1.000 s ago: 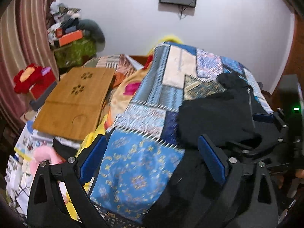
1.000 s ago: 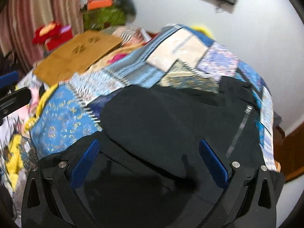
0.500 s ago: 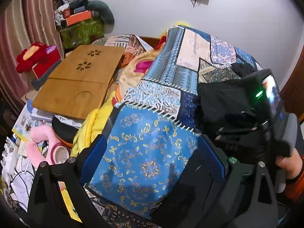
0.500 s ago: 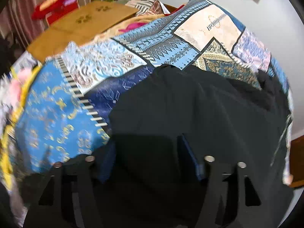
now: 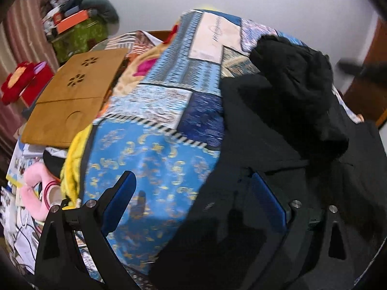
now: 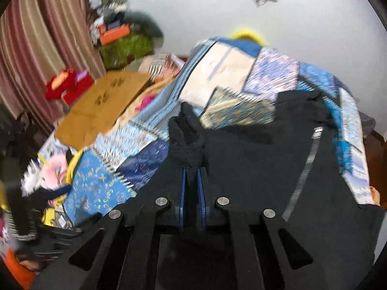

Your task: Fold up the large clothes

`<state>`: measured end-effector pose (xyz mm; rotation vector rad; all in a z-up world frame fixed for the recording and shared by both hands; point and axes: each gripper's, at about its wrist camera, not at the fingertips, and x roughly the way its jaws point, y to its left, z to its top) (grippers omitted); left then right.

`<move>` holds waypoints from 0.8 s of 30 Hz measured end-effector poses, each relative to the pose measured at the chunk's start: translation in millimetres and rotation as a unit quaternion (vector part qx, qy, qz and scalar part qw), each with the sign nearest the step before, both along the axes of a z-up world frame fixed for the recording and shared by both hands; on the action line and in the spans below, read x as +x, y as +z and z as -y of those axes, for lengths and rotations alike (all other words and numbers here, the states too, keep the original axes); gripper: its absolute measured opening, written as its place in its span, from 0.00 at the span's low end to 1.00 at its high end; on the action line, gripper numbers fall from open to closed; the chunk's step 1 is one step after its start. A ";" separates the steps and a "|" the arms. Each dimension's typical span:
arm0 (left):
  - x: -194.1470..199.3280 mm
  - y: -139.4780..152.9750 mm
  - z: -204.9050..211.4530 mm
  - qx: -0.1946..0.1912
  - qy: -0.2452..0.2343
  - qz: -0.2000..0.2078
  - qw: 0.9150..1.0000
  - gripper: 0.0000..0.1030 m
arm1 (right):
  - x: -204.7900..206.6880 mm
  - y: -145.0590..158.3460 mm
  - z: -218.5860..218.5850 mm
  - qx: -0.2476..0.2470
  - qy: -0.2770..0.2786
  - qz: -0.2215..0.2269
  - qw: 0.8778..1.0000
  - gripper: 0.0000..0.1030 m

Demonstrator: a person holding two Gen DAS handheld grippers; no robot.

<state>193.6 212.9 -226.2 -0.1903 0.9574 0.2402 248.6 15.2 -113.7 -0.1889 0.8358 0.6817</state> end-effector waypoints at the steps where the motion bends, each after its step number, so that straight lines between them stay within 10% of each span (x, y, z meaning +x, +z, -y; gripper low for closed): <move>1: 4.1 -3.0 5.7 0.001 -0.006 -0.006 1.000 0.94 | 0.5 8.5 12.3 0.003 -0.011 0.014 1.000 0.08; 7: 24.7 -20.9 28.0 0.012 -0.020 -0.035 0.999 0.94 | 6.2 42.7 86.0 0.028 -0.078 0.054 0.995 0.08; 15: 19.0 -12.3 27.8 -0.010 0.005 -0.017 1.000 0.94 | 12.5 9.9 108.8 -0.010 -0.101 0.016 0.995 0.10; 20: 6.8 -0.5 15.1 -0.001 0.017 -0.005 1.000 0.94 | 1.2 -15.7 72.2 -0.044 -0.045 -0.002 0.998 0.47; 24: -7.4 9.4 -2.1 0.003 0.030 0.011 0.999 0.94 | -15.5 -29.0 22.6 -0.070 0.023 0.005 0.997 0.57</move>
